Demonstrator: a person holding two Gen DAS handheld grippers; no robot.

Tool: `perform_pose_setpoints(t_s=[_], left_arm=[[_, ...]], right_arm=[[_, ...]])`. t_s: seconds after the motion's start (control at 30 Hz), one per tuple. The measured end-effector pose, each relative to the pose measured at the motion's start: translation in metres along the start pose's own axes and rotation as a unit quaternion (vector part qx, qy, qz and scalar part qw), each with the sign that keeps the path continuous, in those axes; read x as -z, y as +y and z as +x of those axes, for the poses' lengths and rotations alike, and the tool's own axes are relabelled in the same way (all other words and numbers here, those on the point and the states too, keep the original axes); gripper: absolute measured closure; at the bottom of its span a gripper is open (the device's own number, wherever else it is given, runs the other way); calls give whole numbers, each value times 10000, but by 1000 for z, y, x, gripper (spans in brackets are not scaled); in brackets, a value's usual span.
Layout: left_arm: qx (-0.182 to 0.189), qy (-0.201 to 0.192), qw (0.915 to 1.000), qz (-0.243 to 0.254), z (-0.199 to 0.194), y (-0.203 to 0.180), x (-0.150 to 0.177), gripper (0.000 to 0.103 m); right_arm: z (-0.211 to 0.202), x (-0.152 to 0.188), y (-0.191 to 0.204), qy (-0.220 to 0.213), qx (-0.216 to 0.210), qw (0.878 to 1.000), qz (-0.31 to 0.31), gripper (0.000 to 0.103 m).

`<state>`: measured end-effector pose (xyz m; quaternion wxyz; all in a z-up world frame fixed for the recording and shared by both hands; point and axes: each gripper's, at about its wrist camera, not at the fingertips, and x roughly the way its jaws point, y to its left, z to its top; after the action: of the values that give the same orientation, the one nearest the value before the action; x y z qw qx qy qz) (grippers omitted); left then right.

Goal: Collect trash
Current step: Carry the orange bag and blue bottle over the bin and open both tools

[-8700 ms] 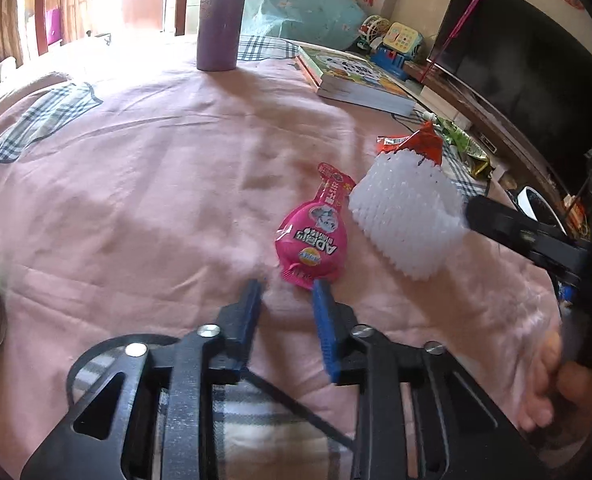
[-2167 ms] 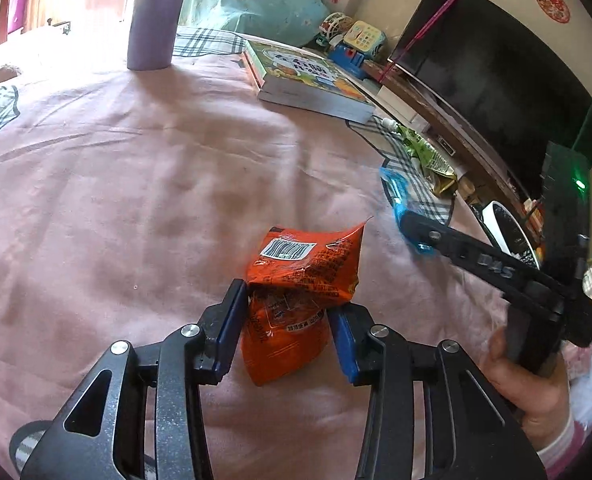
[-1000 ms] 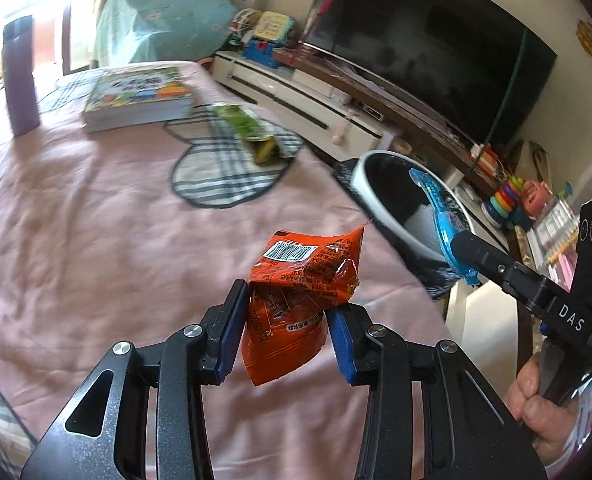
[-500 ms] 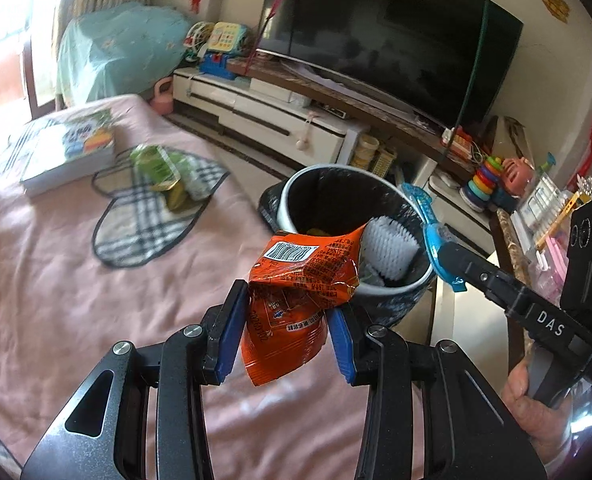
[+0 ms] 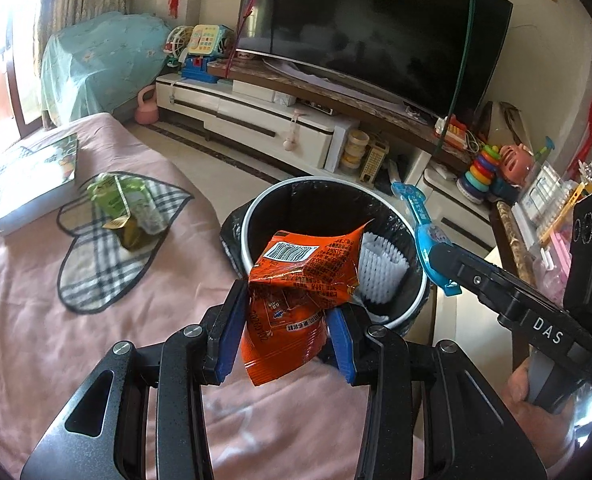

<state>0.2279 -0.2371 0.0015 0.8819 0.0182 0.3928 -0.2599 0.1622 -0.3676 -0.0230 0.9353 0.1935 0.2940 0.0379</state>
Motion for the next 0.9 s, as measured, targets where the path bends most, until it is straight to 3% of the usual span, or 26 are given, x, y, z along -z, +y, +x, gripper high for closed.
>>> perform_pose_setpoints(t_s=[0.13, 0.2, 0.5, 0.9], left_arm=[[-22, 31, 10000, 54, 7, -4, -5, 65], [-45, 57, 9999, 70, 11, -7, -7, 65], [-70, 125, 9999, 64, 25, -8, -10, 65], [-77, 198, 9997, 125, 41, -13, -19, 65]], right_arm=[[3, -4, -5, 4, 24, 10000, 12, 63], [4, -5, -8, 7, 34, 10000, 19, 90], [24, -7, -14, 241, 63, 9997, -37, 89], [30, -18, -19, 216, 113, 9997, -55, 89]])
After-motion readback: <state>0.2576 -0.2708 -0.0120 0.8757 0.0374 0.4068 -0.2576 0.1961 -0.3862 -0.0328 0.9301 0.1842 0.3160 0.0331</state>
